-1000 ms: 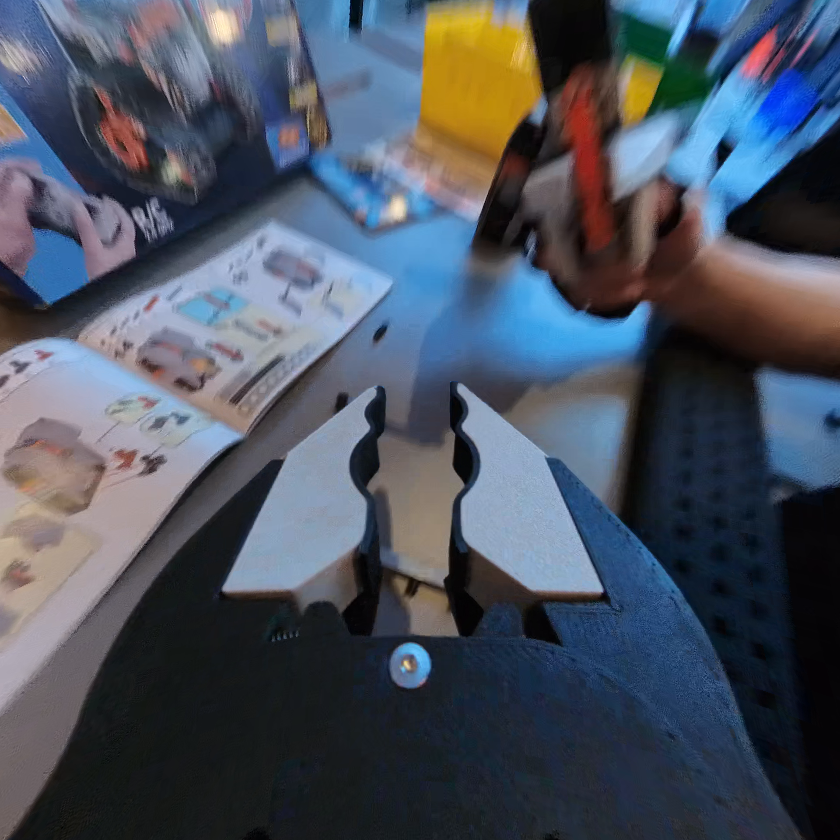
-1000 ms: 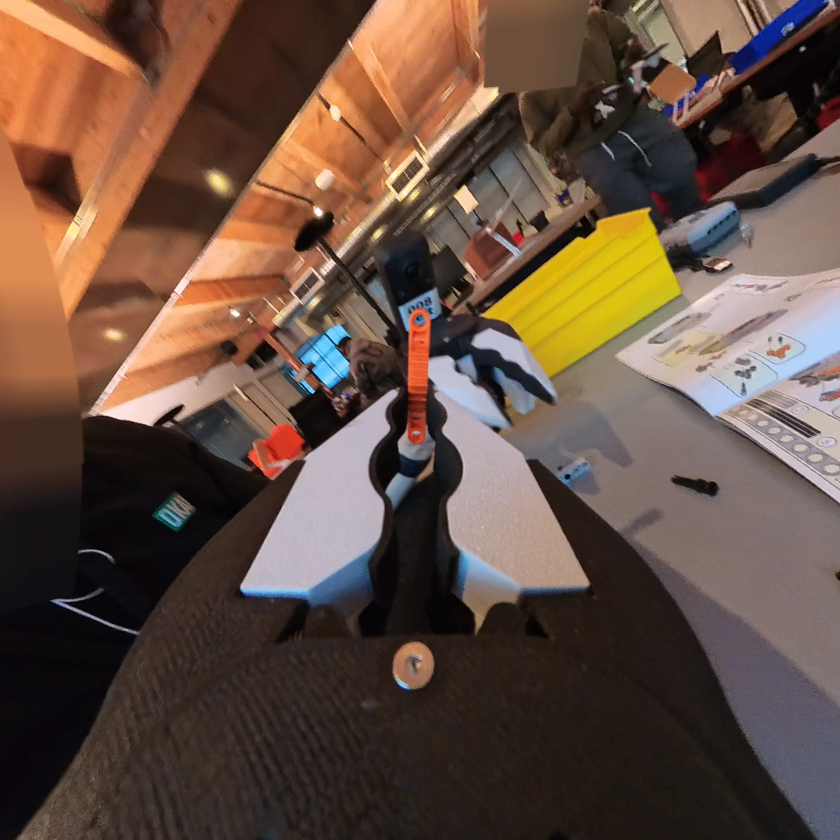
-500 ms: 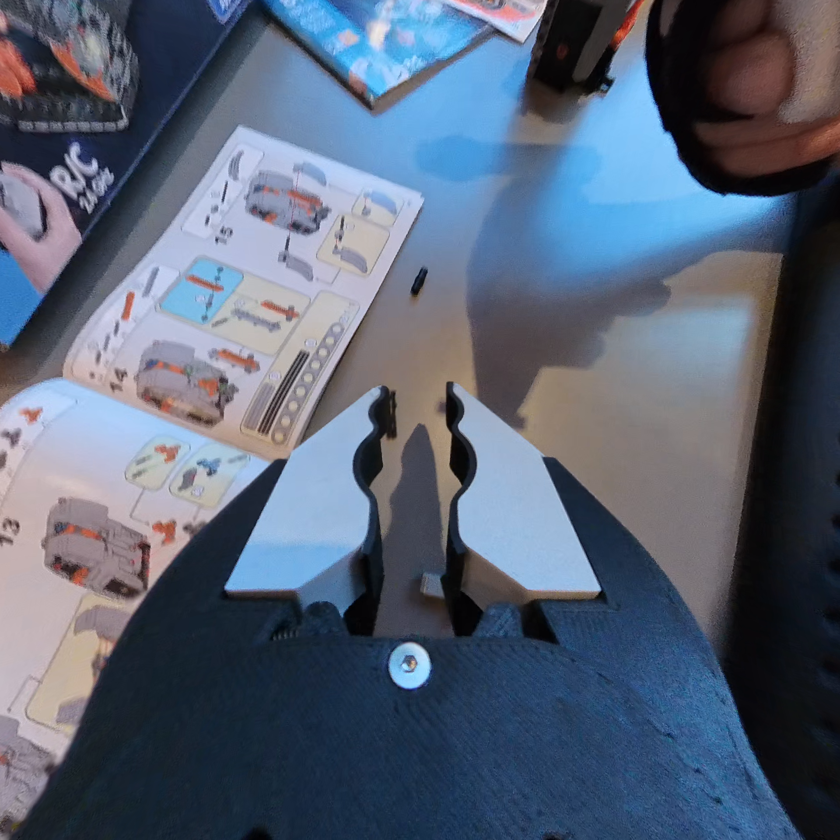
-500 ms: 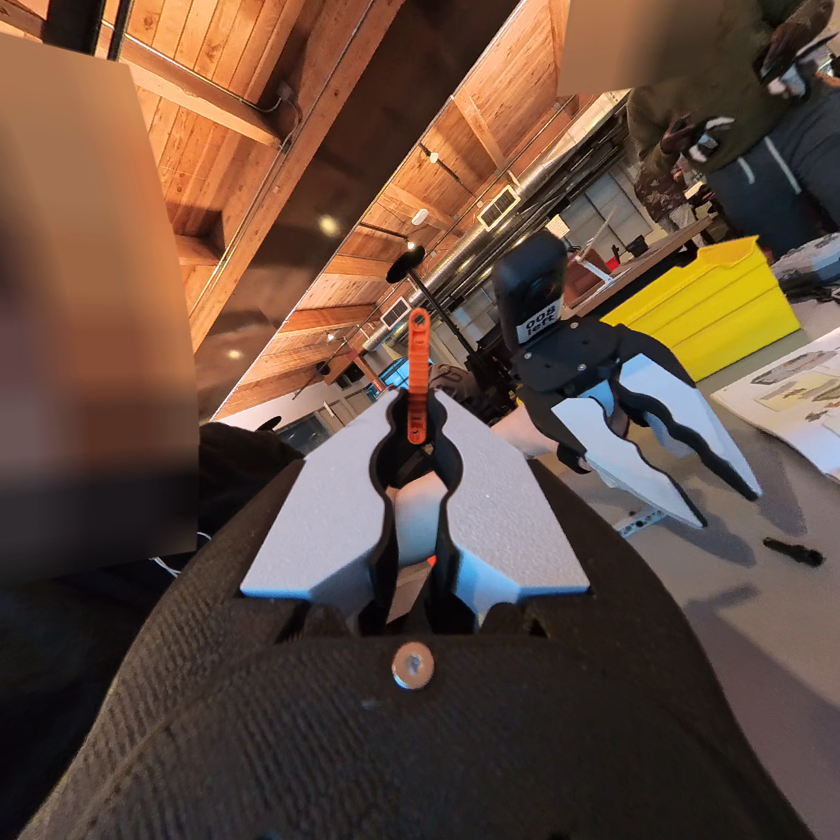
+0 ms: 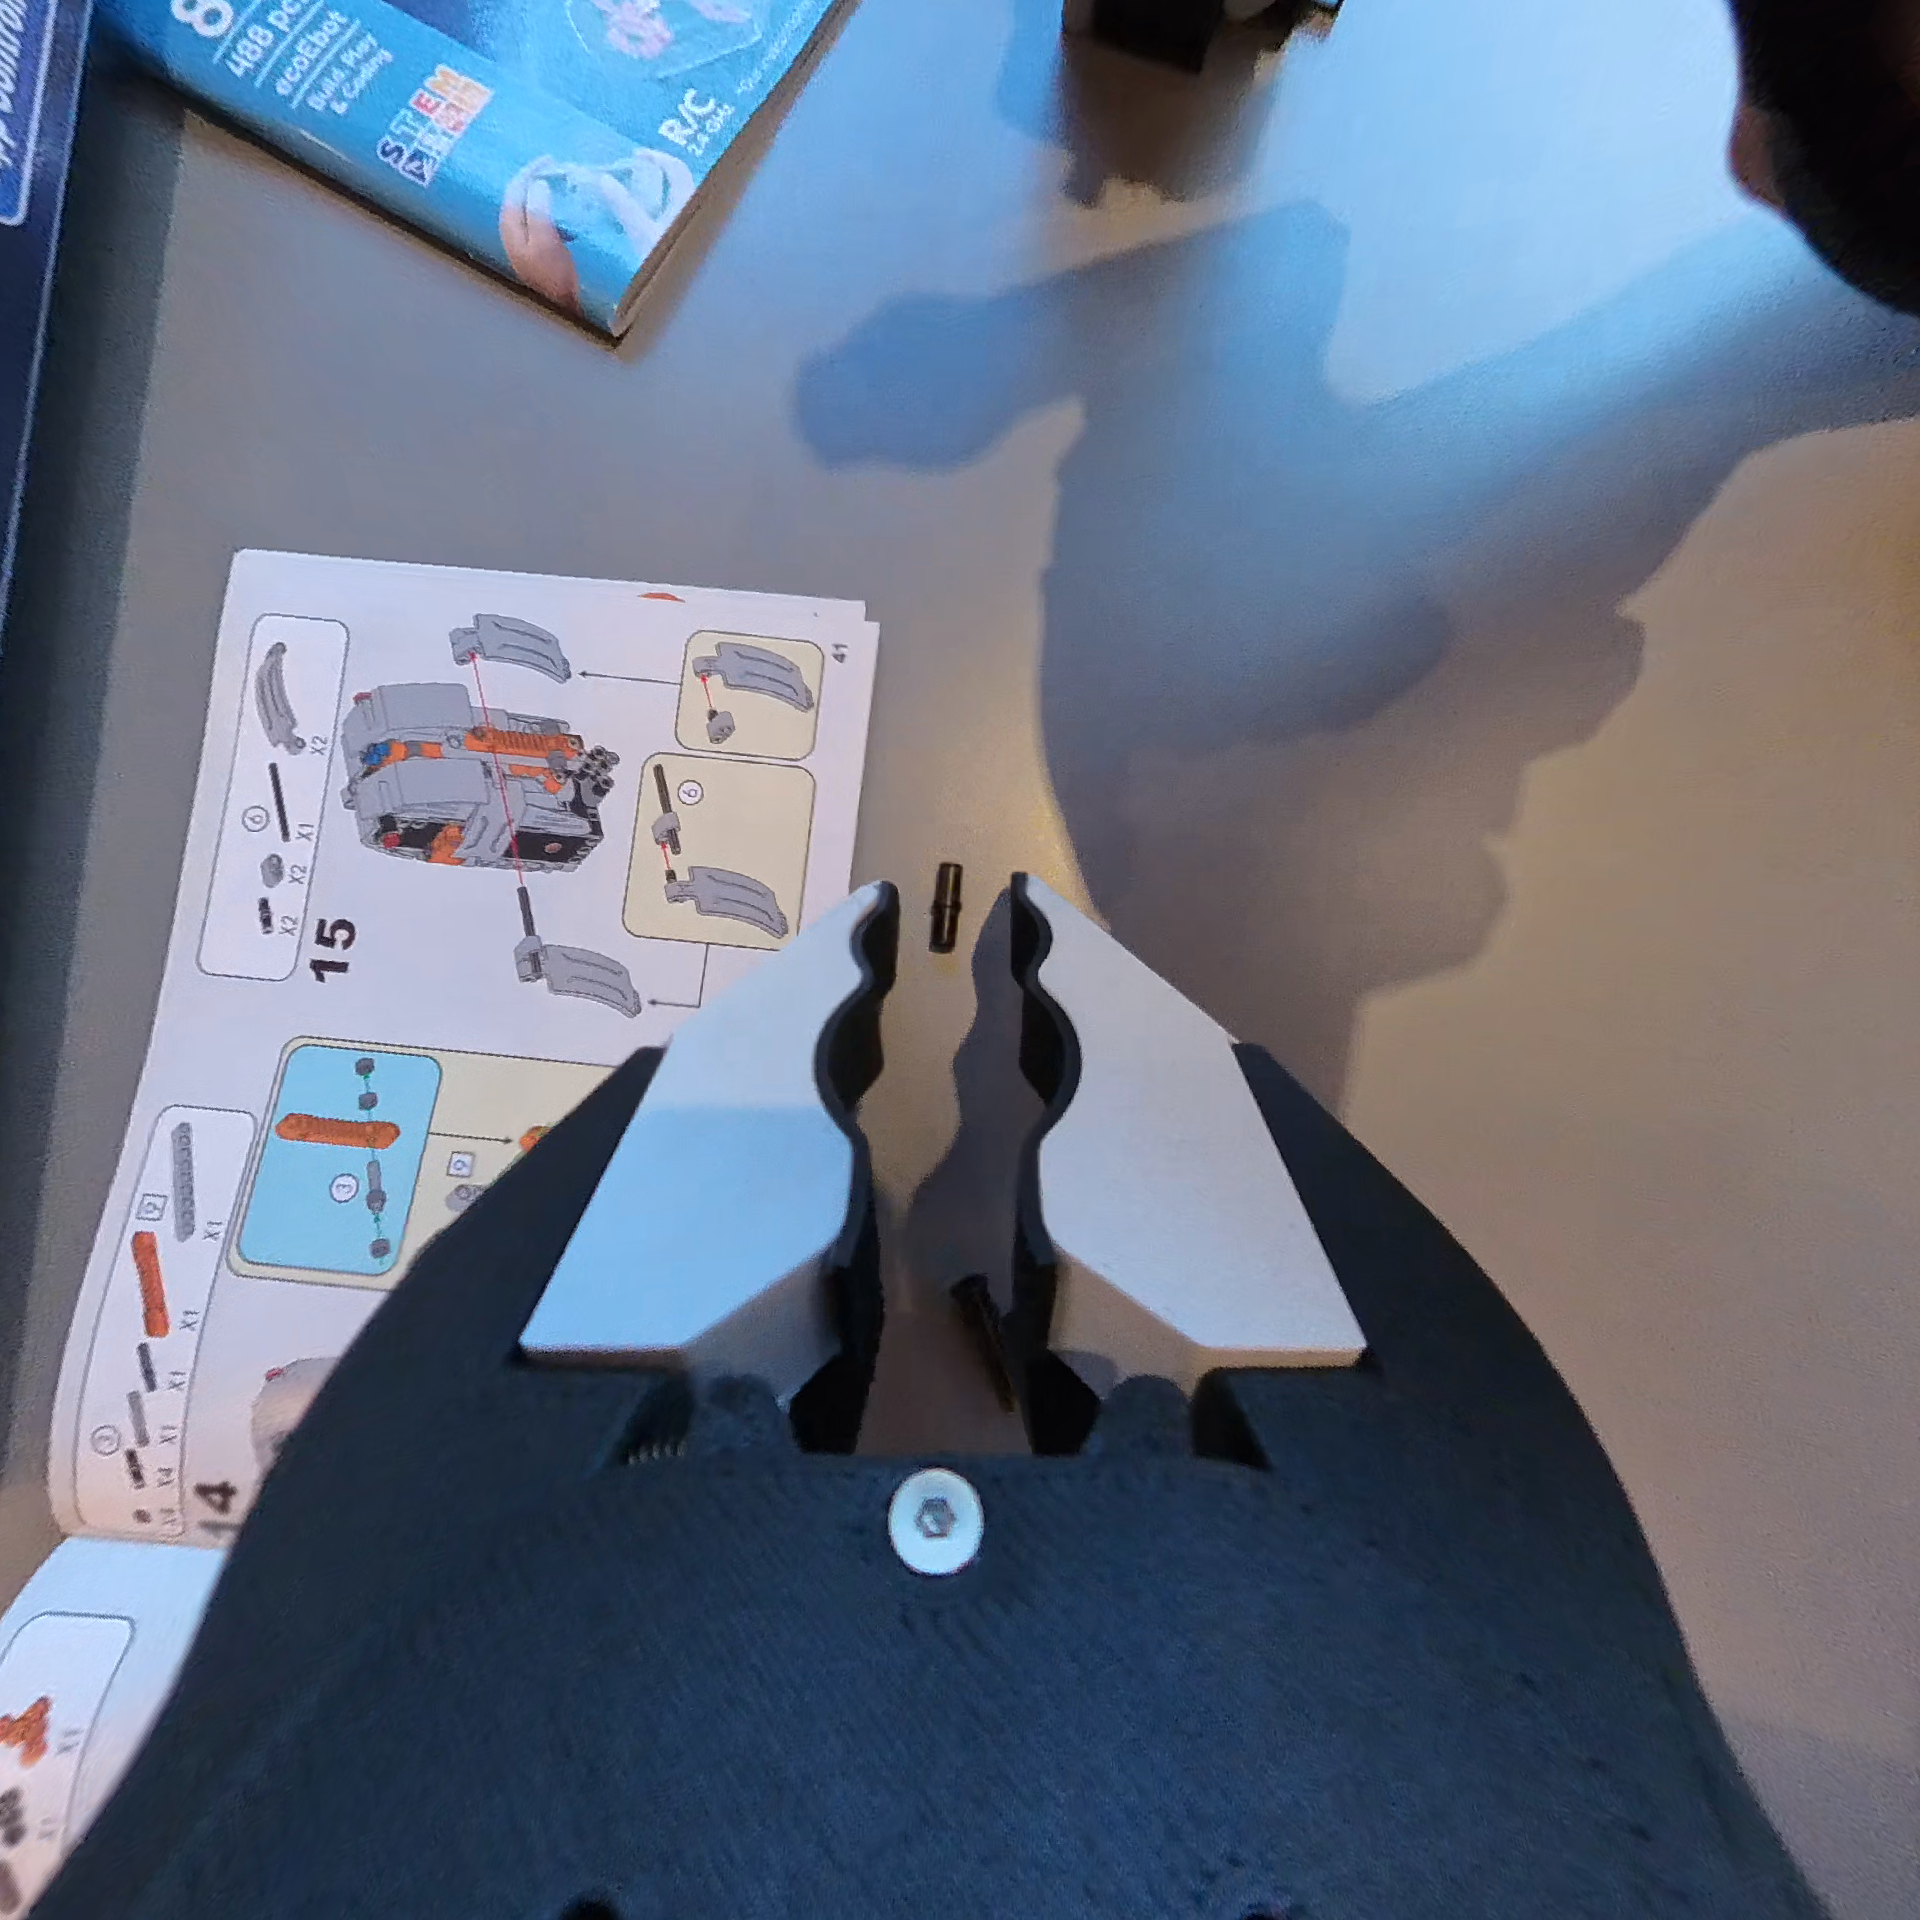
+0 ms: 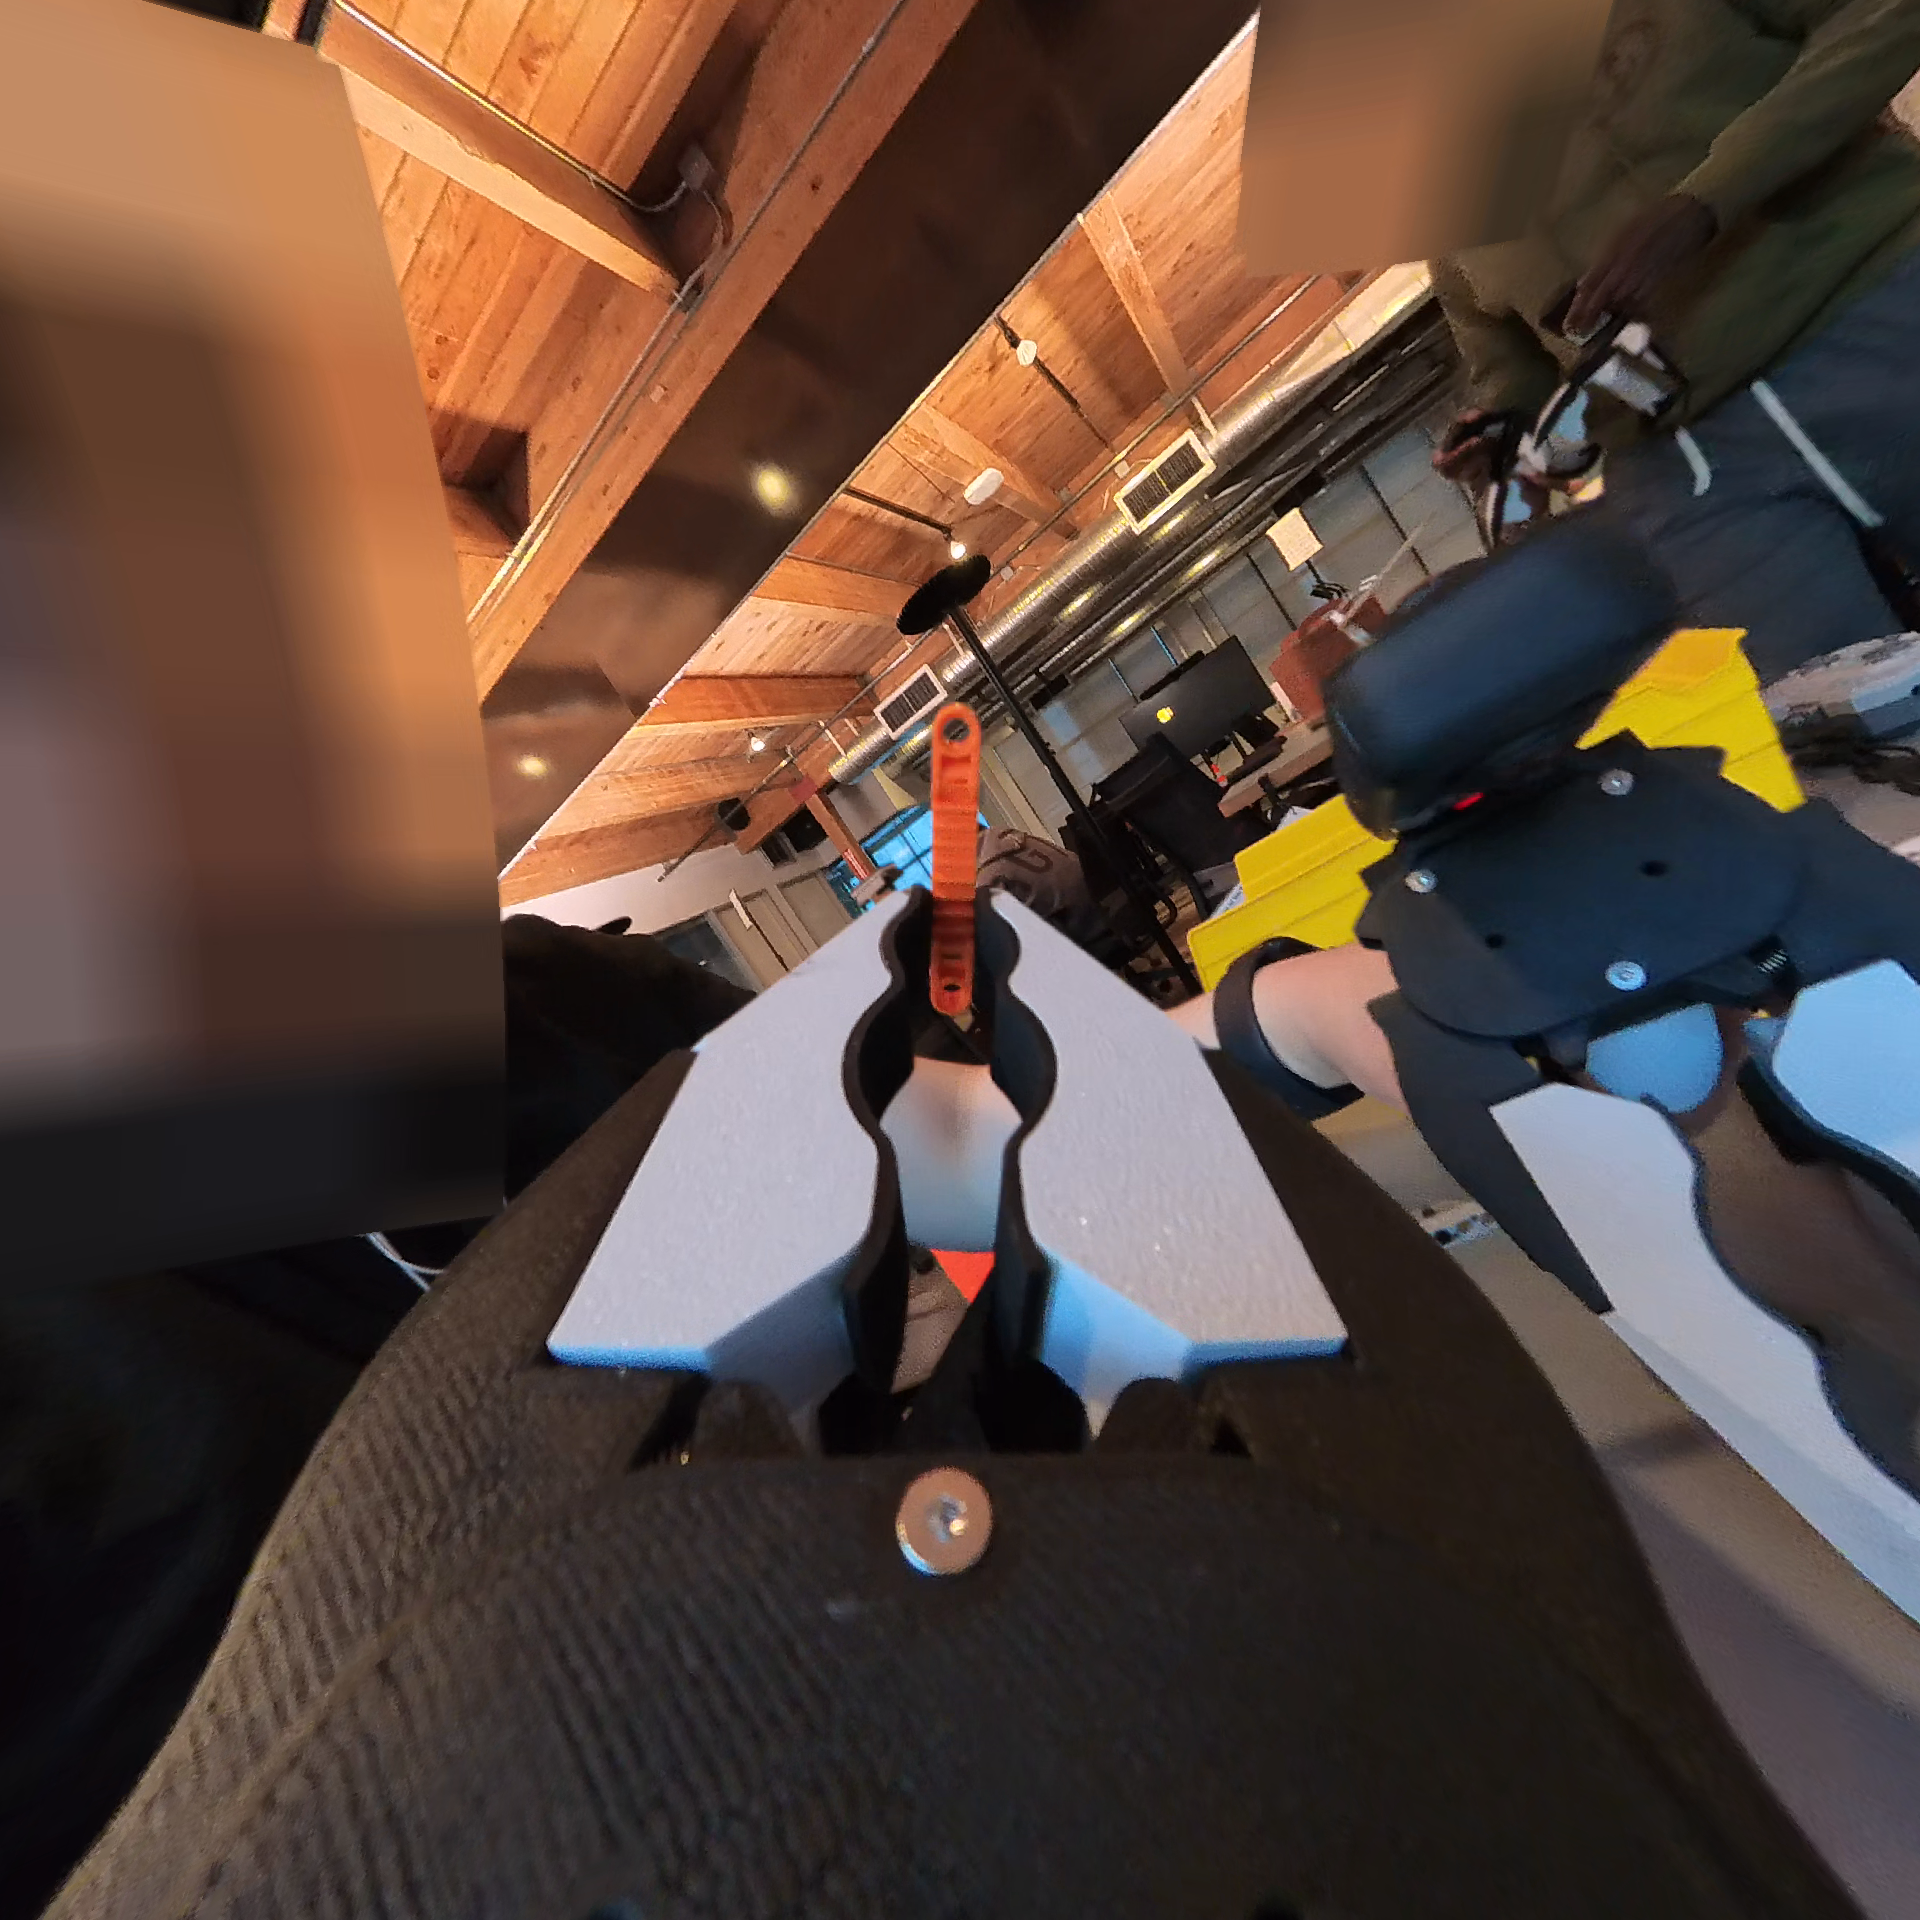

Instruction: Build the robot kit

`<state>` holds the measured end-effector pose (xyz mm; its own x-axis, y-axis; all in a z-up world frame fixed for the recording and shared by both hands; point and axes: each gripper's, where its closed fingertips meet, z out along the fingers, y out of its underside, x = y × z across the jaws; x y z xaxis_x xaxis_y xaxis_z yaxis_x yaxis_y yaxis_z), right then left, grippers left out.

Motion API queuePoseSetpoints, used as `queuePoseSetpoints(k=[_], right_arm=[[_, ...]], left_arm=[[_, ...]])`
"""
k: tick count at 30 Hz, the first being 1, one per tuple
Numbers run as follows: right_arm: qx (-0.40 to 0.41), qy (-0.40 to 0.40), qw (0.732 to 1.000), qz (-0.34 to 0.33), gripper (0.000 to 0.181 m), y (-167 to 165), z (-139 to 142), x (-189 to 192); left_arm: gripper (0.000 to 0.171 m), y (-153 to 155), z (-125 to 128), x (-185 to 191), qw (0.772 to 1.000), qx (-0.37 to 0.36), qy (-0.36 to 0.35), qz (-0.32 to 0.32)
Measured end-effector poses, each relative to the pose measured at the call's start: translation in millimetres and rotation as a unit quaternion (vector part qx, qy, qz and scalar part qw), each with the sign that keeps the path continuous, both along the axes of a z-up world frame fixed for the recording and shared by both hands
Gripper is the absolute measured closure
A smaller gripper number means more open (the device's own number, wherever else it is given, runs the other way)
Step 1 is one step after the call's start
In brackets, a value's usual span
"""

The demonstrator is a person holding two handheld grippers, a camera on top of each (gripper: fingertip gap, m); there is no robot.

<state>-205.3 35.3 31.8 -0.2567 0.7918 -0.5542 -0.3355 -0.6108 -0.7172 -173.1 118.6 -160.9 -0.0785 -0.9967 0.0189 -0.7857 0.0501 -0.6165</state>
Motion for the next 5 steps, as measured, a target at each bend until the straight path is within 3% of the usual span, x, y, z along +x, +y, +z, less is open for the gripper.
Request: queuePoseSetpoints(k=[5], right_arm=[[-0.009,0.047,0.998,0.028,0.177,-5.8,12.2,7.7]], left_arm=[[0.168,5.2,-2.7,0.7,1.0,0.022,-0.016,0.008]])
